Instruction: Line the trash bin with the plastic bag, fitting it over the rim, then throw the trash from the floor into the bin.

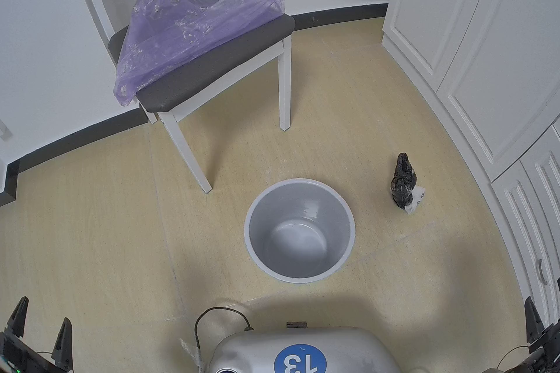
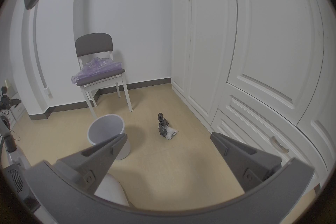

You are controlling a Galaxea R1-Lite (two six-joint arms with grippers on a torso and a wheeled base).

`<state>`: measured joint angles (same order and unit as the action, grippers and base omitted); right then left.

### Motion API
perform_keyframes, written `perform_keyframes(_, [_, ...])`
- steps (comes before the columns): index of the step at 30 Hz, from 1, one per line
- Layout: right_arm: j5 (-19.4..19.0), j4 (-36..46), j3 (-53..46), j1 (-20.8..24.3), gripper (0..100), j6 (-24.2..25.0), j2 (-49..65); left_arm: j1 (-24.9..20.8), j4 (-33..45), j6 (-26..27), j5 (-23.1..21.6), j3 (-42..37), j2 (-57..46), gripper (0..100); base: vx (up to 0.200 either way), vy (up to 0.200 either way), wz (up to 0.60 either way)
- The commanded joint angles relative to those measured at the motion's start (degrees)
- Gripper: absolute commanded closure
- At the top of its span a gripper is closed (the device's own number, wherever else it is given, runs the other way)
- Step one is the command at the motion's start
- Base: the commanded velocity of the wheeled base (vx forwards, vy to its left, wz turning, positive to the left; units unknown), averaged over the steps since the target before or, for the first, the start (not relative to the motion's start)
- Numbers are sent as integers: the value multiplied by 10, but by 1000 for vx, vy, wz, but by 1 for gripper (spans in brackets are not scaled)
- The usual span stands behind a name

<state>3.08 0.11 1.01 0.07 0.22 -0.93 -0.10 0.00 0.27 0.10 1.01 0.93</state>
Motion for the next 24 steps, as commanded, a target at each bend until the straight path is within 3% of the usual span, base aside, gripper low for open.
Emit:
perform_keyframes(1, [-4,0,-9,0,0,-2,9,0,0,-2,3,-10,-8,0,0,0,0])
perform_keyframes(8, [-22,-1,-10,1,0,0,9,0,1,-1,-2,-10,-8,0,0,0,0])
perform_keyframes(11, [-30,-37,2,1,0,-7,9,0,-29,-12,-4,3,-9,0,0,0,0])
perform_keyframes(12, [-44,-78,43,5,0,-11,8,-3,-79,-56,-26,55,-3,0,0,0,0])
perform_keyframes(14, [-58,-79,72,6,0,-12,-17,-7,-88,-84,-50,99,16,0,0,0,0])
perform_keyframes(19, [-72,-77,117,4,0,-17,-132,-14,-16,-63,-56,232,134,0,0,0,0])
perform_keyframes(24, [-74,-136,152,7,0,-9,-268,-10,-20,-19,-54,263,264,0,0,0,0])
